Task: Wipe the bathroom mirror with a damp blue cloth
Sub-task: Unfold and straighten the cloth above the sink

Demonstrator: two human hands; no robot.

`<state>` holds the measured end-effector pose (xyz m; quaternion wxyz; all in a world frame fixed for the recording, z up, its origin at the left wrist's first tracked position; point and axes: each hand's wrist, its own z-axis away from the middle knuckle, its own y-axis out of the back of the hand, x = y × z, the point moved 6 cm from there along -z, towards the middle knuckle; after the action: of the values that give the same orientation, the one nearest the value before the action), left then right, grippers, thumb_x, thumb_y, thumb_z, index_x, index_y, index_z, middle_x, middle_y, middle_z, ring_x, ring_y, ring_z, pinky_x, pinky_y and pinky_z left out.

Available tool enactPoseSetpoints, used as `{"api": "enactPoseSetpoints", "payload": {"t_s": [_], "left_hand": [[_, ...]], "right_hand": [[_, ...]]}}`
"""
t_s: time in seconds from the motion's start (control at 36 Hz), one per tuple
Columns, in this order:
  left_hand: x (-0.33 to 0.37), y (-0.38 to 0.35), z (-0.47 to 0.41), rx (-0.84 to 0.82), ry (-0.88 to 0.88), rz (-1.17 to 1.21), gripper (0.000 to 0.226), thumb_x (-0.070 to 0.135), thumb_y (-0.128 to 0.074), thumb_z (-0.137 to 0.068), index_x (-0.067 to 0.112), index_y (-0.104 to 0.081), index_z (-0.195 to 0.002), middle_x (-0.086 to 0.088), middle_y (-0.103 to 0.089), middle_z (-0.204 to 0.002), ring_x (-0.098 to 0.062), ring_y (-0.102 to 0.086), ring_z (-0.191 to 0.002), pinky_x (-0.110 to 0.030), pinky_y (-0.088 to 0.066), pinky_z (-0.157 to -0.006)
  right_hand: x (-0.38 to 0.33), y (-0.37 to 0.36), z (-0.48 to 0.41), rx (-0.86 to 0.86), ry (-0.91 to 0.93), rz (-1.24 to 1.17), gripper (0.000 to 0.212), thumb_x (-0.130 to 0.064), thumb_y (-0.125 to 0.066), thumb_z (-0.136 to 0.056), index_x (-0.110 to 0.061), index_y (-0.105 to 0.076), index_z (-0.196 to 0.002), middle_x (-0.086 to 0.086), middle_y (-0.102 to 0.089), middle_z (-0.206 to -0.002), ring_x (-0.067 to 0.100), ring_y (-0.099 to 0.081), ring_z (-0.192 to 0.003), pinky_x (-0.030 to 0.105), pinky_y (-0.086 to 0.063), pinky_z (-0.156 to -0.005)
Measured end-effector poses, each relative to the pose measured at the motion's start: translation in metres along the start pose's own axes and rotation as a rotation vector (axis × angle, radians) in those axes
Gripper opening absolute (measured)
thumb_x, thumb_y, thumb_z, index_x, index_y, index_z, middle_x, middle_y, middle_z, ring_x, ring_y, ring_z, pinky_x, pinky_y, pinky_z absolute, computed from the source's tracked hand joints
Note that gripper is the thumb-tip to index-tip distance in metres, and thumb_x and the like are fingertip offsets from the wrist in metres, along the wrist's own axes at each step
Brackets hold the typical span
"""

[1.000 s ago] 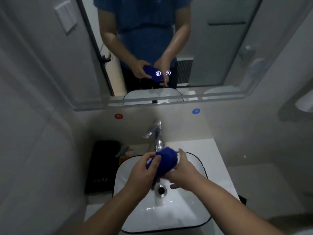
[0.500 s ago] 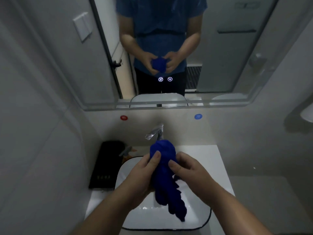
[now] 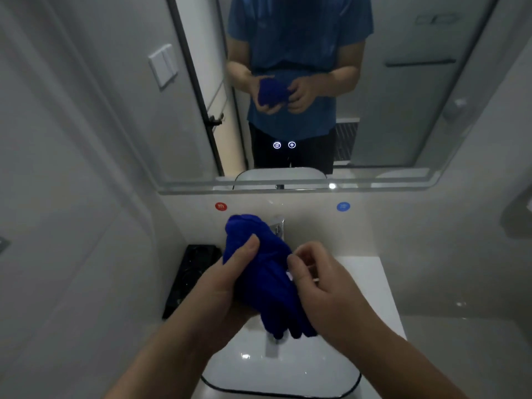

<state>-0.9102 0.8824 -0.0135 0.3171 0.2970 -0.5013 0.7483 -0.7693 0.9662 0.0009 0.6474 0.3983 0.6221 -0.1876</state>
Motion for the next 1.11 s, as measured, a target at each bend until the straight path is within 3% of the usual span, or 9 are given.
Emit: {"api": "enactPoseSetpoints", "payload": {"t_s": [0.11, 0.22, 0.31, 0.47, 0.67, 0.78, 0.92, 1.0, 1.11], "left_hand": [[0.005, -0.001, -0.002, 0.23, -0.043, -0.097, 0.077, 0.071, -0.071, -0.088, 0.01, -0.064, -0.136, -0.018, -0.076, -0.126, -0.037, -0.075, -0.115, -0.05, -0.064, -0.091], [0.012, 0.006, -0.001, 0.209, -0.045, -0.19, 0.057, 0.054, -0.063, -0.1, 0.013, -0.061, -0.139, -0.017, -0.075, -0.127, -0.037, -0.074, -0.117, -0.057, -0.062, -0.094], [0.016, 0.014, 0.0, 0.234, -0.053, -0.229, 0.051, 0.048, -0.063, -0.101, 0.013, -0.061, -0.138, -0.016, -0.076, -0.125, -0.034, -0.074, -0.117, -0.06, -0.06, -0.098], [0.025, 0.019, -0.007, 0.322, -0.162, -0.28, 0.051, 0.041, -0.07, -0.094, 0.008, -0.063, -0.133, -0.018, -0.075, -0.122, -0.035, -0.072, -0.118, -0.053, -0.059, -0.1], [0.025, 0.035, -0.012, 0.287, -0.052, -0.176, 0.051, 0.043, -0.077, -0.096, 0.012, -0.066, -0.135, -0.018, -0.074, -0.128, -0.039, -0.073, -0.118, -0.057, -0.055, -0.106], [0.028, 0.053, -0.011, 0.356, -0.015, -0.21, 0.022, 0.037, -0.074, -0.093, 0.025, -0.079, -0.111, -0.02, -0.076, -0.123, -0.042, -0.074, -0.113, -0.062, -0.053, -0.108], [0.023, 0.046, -0.018, 0.303, -0.016, -0.234, 0.036, 0.037, -0.075, -0.083, 0.024, -0.076, -0.117, -0.017, -0.075, -0.126, -0.039, -0.074, -0.116, -0.058, -0.056, -0.105], [0.024, 0.043, -0.02, 0.293, -0.07, -0.3, 0.044, 0.036, -0.073, -0.071, 0.025, -0.076, -0.113, -0.016, -0.075, -0.12, -0.045, -0.07, -0.117, -0.062, -0.051, -0.107], [0.024, 0.045, -0.02, 0.269, -0.12, -0.322, 0.046, 0.029, -0.07, -0.064, 0.018, -0.073, -0.108, -0.021, -0.073, -0.112, -0.042, -0.069, -0.098, -0.052, -0.057, -0.084]], "right_hand": [[-0.011, -0.018, 0.013, -0.094, -0.024, 0.162, 0.073, -0.087, -0.073, -0.068, -0.055, -0.043, -0.126, -0.022, -0.062, -0.114, 0.002, -0.07, -0.099, 0.025, -0.064, -0.079], [-0.009, -0.011, 0.003, -0.142, -0.044, 0.131, 0.035, -0.054, -0.078, -0.087, -0.049, -0.051, -0.108, -0.015, -0.071, -0.103, 0.004, -0.074, -0.09, 0.028, -0.065, -0.077], [0.0, -0.004, -0.003, -0.308, -0.115, 0.071, 0.019, -0.05, -0.073, -0.096, -0.048, -0.055, -0.102, -0.016, -0.073, -0.104, 0.005, -0.074, -0.092, 0.027, -0.064, -0.077], [0.008, 0.005, -0.014, -0.329, -0.148, 0.051, 0.03, -0.059, -0.069, -0.084, -0.036, -0.058, -0.1, -0.003, -0.073, -0.099, 0.019, -0.073, -0.09, 0.047, -0.065, -0.084], [0.026, 0.019, -0.016, -0.333, -0.244, -0.272, 0.029, -0.039, -0.076, -0.088, -0.015, -0.061, -0.089, 0.017, -0.072, -0.09, 0.028, -0.07, -0.086, 0.04, -0.059, -0.079], [0.028, 0.031, -0.017, -0.322, -0.316, -0.294, 0.04, -0.06, -0.073, -0.088, -0.022, -0.067, -0.1, 0.012, -0.072, -0.098, 0.027, -0.067, -0.084, 0.037, -0.051, -0.075], [0.017, 0.011, -0.018, -0.329, -0.298, -0.111, 0.08, -0.098, -0.063, -0.064, -0.026, -0.072, -0.098, 0.006, -0.077, -0.099, 0.029, -0.075, -0.096, 0.046, -0.064, -0.086], [0.024, 0.007, -0.019, -0.322, -0.449, -0.229, 0.084, -0.095, -0.07, -0.058, -0.019, -0.076, -0.094, 0.004, -0.082, -0.096, 0.023, -0.08, -0.094, 0.042, -0.065, -0.093], [0.021, 0.009, -0.019, -0.373, -0.455, -0.228, 0.07, -0.079, -0.078, -0.068, -0.035, -0.064, -0.12, -0.004, -0.082, -0.104, 0.023, -0.081, -0.094, 0.041, -0.067, -0.085]]}}
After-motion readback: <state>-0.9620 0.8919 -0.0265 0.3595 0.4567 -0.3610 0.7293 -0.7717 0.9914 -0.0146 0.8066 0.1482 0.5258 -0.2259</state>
